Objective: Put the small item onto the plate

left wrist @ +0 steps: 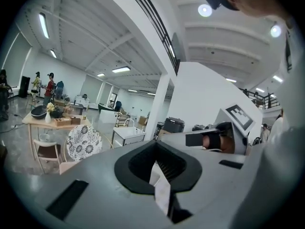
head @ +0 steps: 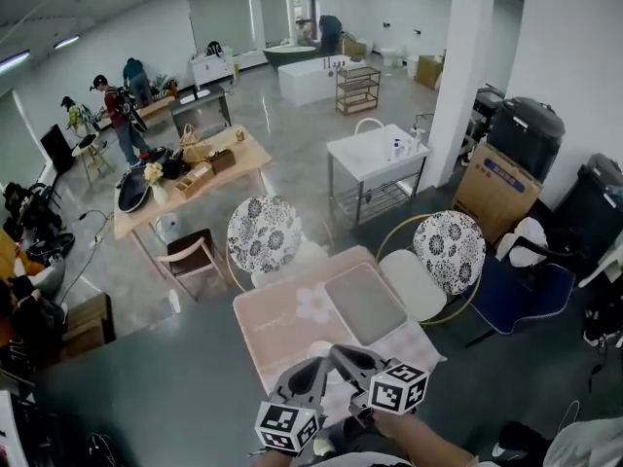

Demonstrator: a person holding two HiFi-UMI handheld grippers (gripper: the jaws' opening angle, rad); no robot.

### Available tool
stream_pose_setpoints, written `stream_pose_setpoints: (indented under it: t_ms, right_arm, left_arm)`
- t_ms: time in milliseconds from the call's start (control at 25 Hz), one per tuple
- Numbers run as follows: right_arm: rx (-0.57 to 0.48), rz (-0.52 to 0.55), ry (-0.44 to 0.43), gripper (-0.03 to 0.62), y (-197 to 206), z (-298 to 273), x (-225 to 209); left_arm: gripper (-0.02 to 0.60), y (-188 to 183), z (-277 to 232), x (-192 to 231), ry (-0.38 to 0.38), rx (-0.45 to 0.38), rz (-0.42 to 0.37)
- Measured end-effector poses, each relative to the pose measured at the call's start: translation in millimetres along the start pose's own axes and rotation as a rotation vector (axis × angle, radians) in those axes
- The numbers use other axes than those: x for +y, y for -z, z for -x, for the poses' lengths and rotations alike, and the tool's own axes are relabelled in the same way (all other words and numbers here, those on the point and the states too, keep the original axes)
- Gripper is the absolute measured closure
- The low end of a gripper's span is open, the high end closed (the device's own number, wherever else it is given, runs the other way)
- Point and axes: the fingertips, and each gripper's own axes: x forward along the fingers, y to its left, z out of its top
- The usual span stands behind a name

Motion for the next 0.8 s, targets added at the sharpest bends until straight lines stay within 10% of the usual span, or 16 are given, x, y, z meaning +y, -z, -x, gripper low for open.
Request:
stream_pose_setpoints:
  t_ms: [800]
  right_arm:
    - [-0.102,0.111,-0.014,0.58,-29.9,23.9,39.5]
  left_arm:
    - [0.575,-44.1,20.2,-23.6,0.045,-0.111,-0.072]
